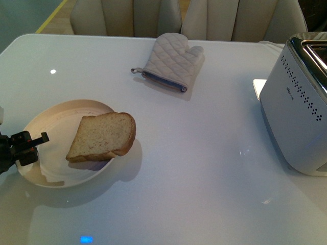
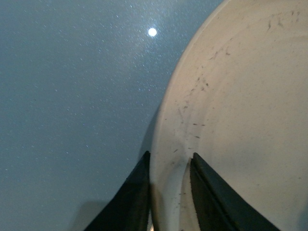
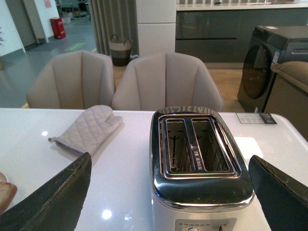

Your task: Put bread into toaster

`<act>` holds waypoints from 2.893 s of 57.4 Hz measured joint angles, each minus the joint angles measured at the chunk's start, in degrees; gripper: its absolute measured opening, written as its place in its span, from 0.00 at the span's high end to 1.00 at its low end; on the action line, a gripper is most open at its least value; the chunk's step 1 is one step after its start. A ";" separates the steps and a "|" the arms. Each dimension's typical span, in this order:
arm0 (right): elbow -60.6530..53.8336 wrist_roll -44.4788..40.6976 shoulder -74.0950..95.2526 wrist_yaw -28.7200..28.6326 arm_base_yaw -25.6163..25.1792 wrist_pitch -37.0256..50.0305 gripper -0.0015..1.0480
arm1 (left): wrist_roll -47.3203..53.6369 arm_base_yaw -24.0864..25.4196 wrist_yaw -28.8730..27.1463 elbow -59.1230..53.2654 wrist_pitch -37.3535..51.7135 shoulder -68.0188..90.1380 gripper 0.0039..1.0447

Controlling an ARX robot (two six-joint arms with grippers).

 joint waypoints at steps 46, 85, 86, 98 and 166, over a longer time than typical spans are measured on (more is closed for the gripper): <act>0.02 0.02 0.00 0.00 0.00 0.00 0.09 | -14.38 -23.21 -4.22 0.52 -3.85 -1.09 0.96; 0.00 0.02 0.00 0.00 0.00 0.00 0.09 | -20.41 -30.47 -5.99 2.49 -5.86 -0.85 0.63; 0.00 0.00 0.00 0.00 0.00 0.00 0.09 | -20.63 -30.32 -6.10 2.32 -5.66 -0.92 0.61; 0.00 0.00 0.00 0.00 0.00 0.00 0.09 | -23.17 -26.23 -6.88 -2.27 -1.75 -8.13 0.31; 0.02 0.02 0.00 0.00 0.00 0.00 0.09 | 13.25 -5.64 -1.84 -39.01 -2.82 -93.64 0.97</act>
